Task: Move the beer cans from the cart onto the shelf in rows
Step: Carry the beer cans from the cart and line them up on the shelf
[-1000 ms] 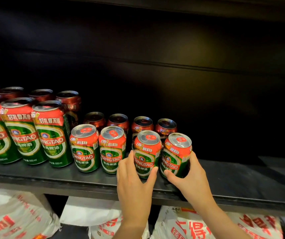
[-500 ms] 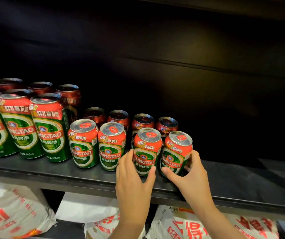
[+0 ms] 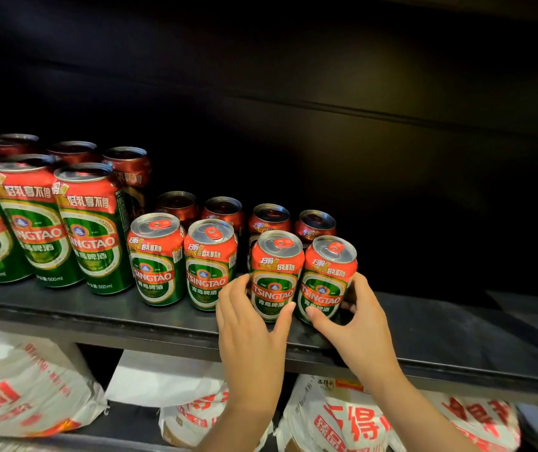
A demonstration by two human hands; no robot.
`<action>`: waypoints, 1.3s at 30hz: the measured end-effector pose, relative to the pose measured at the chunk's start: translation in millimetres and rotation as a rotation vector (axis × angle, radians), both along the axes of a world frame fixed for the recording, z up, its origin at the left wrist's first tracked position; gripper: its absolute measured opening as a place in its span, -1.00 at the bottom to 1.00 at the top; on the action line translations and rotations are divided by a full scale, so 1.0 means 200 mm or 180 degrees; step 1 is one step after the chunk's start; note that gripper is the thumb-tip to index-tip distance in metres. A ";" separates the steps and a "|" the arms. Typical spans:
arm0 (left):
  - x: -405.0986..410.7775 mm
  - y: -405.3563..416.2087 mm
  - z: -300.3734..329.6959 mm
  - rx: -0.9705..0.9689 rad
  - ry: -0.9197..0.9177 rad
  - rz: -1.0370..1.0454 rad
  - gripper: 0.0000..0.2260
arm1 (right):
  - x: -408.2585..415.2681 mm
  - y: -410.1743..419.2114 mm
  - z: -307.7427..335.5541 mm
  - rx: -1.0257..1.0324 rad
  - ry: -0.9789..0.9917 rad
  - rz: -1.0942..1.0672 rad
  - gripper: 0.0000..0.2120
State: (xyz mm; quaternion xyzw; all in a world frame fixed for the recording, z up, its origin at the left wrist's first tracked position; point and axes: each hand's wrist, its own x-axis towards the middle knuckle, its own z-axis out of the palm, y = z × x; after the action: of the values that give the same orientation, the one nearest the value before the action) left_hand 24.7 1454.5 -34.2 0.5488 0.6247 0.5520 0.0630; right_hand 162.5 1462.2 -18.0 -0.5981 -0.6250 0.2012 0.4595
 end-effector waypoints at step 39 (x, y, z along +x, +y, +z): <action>0.01 0.00 0.03 -0.0135 -0.0608 0.0149 -0.43 | -0.01 -0.01 0.04 -0.0378 0.0246 0.0305 -0.42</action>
State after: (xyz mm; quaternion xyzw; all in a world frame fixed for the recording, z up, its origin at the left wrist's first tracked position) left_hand 25.8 1454.1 -28.6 0.4775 0.6400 0.5897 0.1210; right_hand 160.8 1459.4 -10.6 -0.5855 -0.6217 0.2826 0.4369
